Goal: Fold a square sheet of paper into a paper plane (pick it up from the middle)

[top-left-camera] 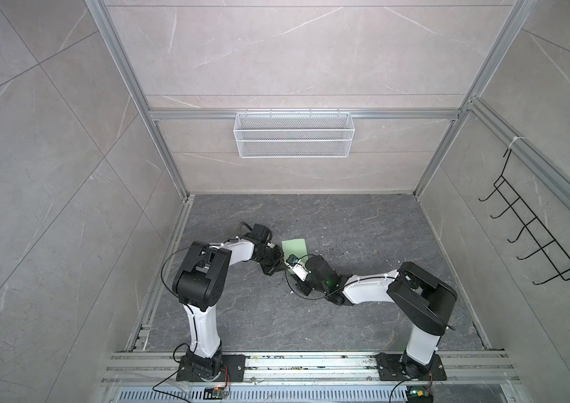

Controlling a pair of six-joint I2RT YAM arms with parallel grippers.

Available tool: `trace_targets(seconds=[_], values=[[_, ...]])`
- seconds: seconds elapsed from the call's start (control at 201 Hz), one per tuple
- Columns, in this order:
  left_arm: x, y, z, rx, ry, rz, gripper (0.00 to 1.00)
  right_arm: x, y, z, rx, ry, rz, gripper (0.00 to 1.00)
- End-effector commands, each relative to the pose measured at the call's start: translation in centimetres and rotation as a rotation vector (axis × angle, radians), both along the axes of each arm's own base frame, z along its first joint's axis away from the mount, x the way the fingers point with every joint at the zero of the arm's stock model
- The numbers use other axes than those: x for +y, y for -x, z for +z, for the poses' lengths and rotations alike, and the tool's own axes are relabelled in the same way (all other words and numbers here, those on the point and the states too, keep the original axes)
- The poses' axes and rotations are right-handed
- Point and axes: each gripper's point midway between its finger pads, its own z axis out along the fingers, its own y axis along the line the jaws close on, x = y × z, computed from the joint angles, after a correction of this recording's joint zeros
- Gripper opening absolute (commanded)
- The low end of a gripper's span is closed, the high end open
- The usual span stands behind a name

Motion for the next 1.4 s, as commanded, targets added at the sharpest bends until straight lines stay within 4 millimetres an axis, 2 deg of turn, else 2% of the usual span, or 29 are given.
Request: trace_targets(seconds=[0.0, 0.1, 0.199, 0.329, 0.413, 0.523, 0.637, 0.732, 0.831, 0.961, 1.085, 1.214, 1.399], values=[[-0.2, -0.3, 1.5, -0.012, 0.016, 0.009, 0.00, 1.0, -0.3, 0.5, -0.014, -0.021, 0.010, 0.23], [-0.3, -0.3, 1.7, -0.012, 0.025, 0.011, 0.00, 1.1, -0.4, 0.3, -0.012, -0.021, 0.009, 0.20], [0.0, -0.3, 2.0, -0.016, 0.030, 0.016, 0.02, 1.2, -0.3, 0.4, -0.007, -0.025, 0.015, 0.10], [1.6, -1.0, 3.2, -0.057, 0.041, 0.048, 0.14, 0.9, 0.3, 0.5, 0.015, -0.034, 0.023, 0.04], [3.4, -1.5, 4.2, -0.098, 0.009, 0.067, 0.23, 0.9, 1.2, 0.7, 0.051, -0.050, 0.047, 0.03], [4.7, -1.8, 5.5, -0.161, -0.037, 0.070, 0.31, 1.0, 2.5, 0.8, 0.119, -0.086, 0.082, 0.03], [4.5, -2.7, 6.8, -0.234, -0.019, 0.064, 0.35, 1.1, 3.4, 0.9, 0.179, -0.129, 0.099, 0.03], [2.9, -3.0, 7.0, -0.254, 0.037, 0.028, 0.35, 1.2, 3.9, 1.0, 0.210, -0.159, 0.107, 0.03], [1.0, -2.8, 6.1, -0.242, 0.051, -0.028, 0.32, 1.4, 4.2, 1.0, 0.234, -0.183, 0.113, 0.03], [-0.3, -2.3, 3.6, -0.184, 0.032, -0.069, 0.24, 1.6, 4.5, 1.0, 0.263, -0.210, 0.120, 0.03], [-0.3, -2.3, 1.6, -0.144, -0.013, -0.089, 0.17, 1.8, 4.8, 1.1, 0.293, -0.236, 0.136, 0.03], [-0.2, -2.3, 0.6, -0.131, -0.051, -0.109, 0.14, 2.1, 4.9, 1.2, 0.329, -0.269, 0.149, 0.03], [0.8, -1.1, -1.6, -0.069, -0.144, -0.154, 0.08, 2.0, 4.1, 0.8, 0.361, -0.280, 0.122, 0.04]])
